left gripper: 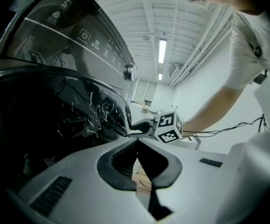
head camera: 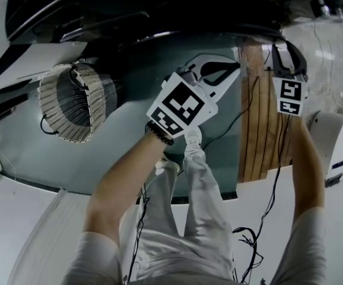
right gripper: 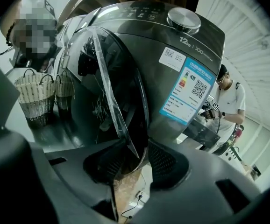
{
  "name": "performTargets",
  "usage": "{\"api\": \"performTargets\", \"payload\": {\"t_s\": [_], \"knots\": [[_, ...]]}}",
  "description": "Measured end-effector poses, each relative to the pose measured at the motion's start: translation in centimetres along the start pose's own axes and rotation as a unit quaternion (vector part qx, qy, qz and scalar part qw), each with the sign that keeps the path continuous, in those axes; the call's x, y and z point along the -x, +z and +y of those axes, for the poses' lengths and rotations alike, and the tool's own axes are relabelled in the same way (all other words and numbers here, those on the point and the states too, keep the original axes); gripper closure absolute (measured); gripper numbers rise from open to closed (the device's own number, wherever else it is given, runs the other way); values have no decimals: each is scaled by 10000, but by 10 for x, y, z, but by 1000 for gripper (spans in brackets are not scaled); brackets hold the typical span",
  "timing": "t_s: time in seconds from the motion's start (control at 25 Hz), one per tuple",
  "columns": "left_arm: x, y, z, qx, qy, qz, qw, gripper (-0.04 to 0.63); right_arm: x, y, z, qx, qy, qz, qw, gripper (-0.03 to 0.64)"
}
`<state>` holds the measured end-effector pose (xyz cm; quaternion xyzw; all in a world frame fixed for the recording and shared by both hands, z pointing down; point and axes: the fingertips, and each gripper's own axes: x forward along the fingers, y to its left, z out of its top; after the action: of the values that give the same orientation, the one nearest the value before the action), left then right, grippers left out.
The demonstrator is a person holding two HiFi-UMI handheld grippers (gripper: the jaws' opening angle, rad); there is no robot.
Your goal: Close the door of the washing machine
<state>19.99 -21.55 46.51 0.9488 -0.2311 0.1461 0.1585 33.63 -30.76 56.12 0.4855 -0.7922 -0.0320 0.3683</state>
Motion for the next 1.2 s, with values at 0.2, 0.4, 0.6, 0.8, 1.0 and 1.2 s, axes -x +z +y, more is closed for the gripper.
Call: {"api": "performTargets", "payload": {"t_s": [0.2, 0.4, 0.6, 0.8, 1.0, 1.2], "knots": [[5, -3, 7, 74, 54, -39, 10000, 592, -1, 1, -1, 145, 459, -11, 9988, 460], [7, -1, 9, 32, 17, -62, 10000, 592, -4, 2, 0, 608, 897, 74, 9941, 457], [11, -6, 13, 97, 76, -83, 9999, 592, -6, 3, 0, 616, 921, 103, 9938, 454], [9, -9, 13, 130, 119, -143, 9997, 592, -5, 3, 0, 555, 839, 138, 9948, 454], [8, -4, 11, 127, 190, -236, 9995, 592, -12, 4, -3, 275, 629, 239, 9974, 457], [13, 0, 8, 98, 248, -250, 9993, 592, -11, 4, -5, 148, 494, 150, 9986, 457]]}}
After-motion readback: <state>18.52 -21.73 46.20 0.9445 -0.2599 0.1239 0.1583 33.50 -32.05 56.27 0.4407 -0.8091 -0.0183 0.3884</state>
